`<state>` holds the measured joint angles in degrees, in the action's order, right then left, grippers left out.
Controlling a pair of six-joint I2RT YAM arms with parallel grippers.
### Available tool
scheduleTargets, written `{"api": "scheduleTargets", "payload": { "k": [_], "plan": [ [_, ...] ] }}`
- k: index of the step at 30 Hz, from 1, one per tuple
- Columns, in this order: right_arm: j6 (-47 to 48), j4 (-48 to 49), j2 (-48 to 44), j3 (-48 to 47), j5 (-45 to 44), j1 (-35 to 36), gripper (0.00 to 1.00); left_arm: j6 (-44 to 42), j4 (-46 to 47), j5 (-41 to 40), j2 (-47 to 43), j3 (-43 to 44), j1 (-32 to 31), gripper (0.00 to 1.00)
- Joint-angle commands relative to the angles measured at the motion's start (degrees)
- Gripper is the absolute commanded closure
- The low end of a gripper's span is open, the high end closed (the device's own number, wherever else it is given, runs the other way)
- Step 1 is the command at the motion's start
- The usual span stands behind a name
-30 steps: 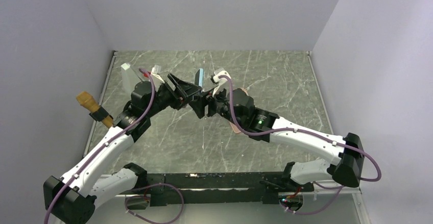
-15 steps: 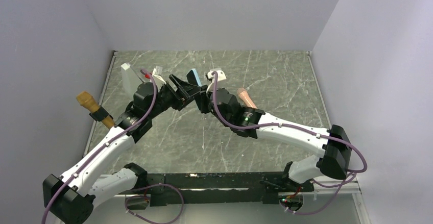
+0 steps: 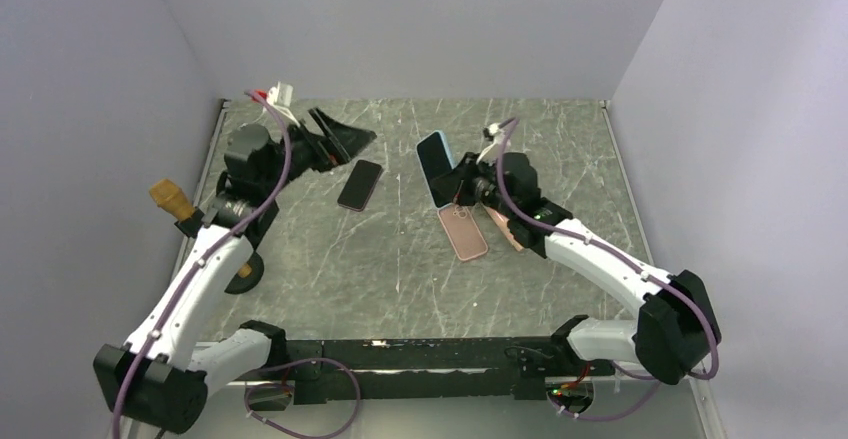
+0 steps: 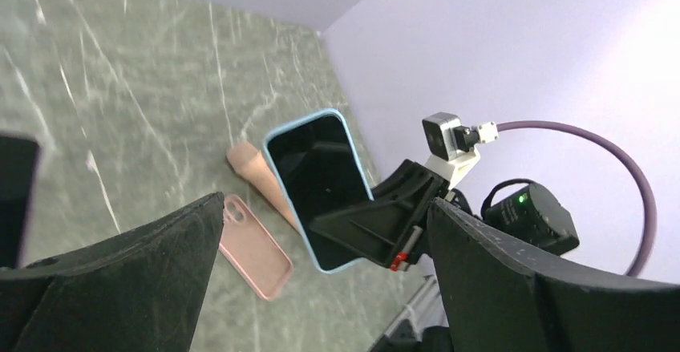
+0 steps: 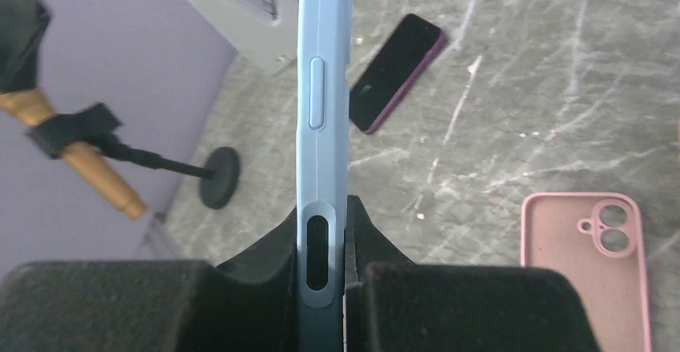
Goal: Take the phone out of the phone case
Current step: Adjust the phone.
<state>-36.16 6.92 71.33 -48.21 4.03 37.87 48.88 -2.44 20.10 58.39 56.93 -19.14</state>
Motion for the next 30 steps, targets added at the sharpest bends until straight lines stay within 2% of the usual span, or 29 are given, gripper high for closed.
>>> {"api": "scheduleTargets", "payload": {
  "k": [1, 3, 5, 9, 13, 16, 25, 30],
  "plan": [
    [-9.64, 21.94, -1.8, 1.38, 28.17, -7.39, 1.0, -8.15, 11.35, 19.51, 8.61, 3.58, 6.41, 0.01],
    [-13.33, 27.17, -0.25, 1.91, 32.56, -8.84, 1.0, -9.28, 17.63, 27.67, 13.61, 4.99, 6.59, 0.01],
    [-15.94, 31.27, 1.45, 2.13, 34.73, -9.03, 1.0, -8.0, 23.2, 32.34, 16.71, 4.87, 6.26, 0.02],
    [-20.58, 39.6, 4.69, 3.18, 36.57, -9.04, 1.0, -0.47, 39.37, 35.53, 17.36, -2.23, 6.39, 0.09],
    [-25.15, 47.93, 8.75, 3.32, 37.57, -8.65, 1.0, -0.36, 39.62, 36.47, 17.04, -3.49, 6.04, 0.06],
    [-28.03, 53.88, 11.31, 3.45, 37.7, -8.03, 1.0, 0.79, 40.99, 36.61, 17.0, -4.06, 6.05, 0.07],
    [-23.72, 51.4, 12.42, 2.41, 32.96, -3.44, 1.0, 13.94, 57.73, 38.09, 21.31, -7.67, 5.96, 0.44],
    [-24.6, 54.15, 14.75, 2.41, 31.29, -1.93, 1.0, 13.15, 57.01, 38.65, 21.06, -7.25, 5.87, 0.52]
  ]
}}
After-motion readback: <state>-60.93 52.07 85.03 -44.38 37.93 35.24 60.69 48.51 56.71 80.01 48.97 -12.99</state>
